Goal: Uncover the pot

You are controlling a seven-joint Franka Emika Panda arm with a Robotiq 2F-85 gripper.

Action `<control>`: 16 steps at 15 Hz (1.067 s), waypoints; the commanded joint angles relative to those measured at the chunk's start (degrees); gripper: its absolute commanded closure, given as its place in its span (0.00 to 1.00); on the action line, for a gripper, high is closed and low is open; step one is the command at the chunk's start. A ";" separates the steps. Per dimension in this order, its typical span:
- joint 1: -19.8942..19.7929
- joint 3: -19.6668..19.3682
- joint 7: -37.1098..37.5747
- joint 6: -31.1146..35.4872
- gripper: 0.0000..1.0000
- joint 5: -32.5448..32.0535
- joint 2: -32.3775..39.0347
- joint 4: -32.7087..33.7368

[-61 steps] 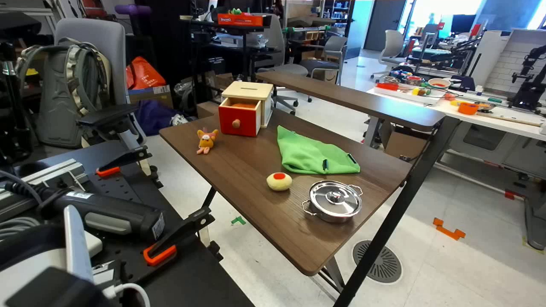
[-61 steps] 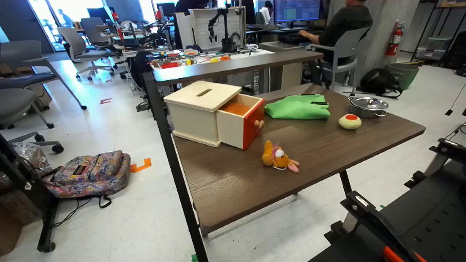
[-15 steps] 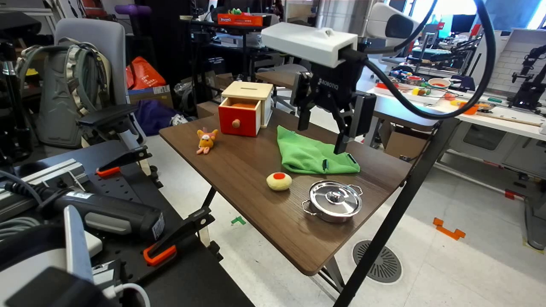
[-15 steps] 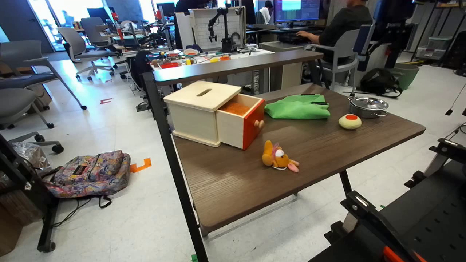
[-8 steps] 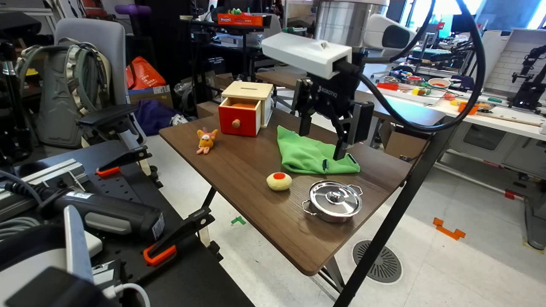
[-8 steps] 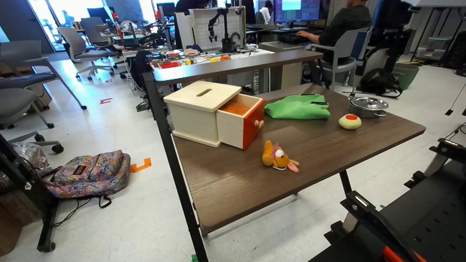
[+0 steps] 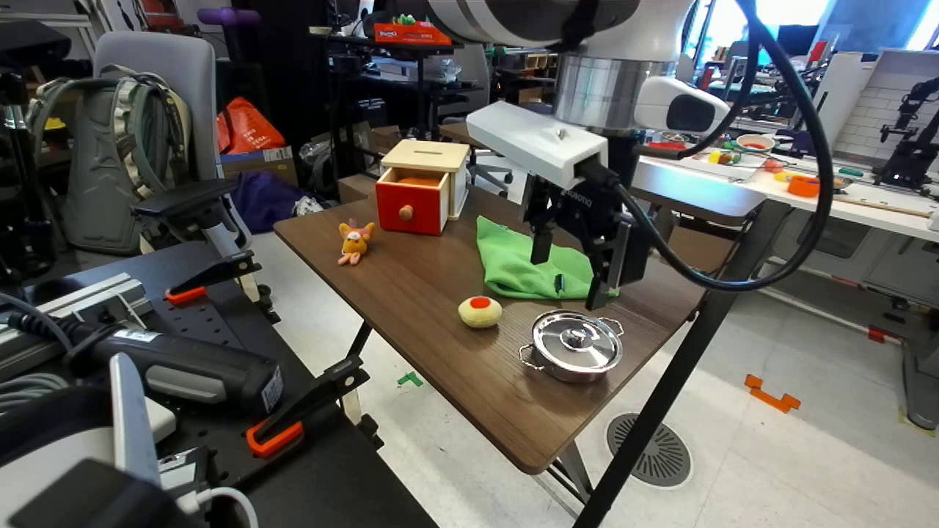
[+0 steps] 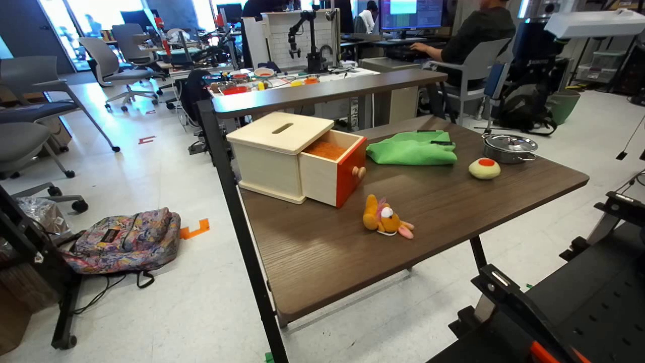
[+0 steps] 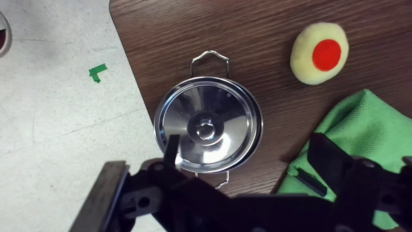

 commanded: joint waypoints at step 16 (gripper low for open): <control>-2.06 0.76 0.81 10.25 0.58 -2.64 8.03 3.51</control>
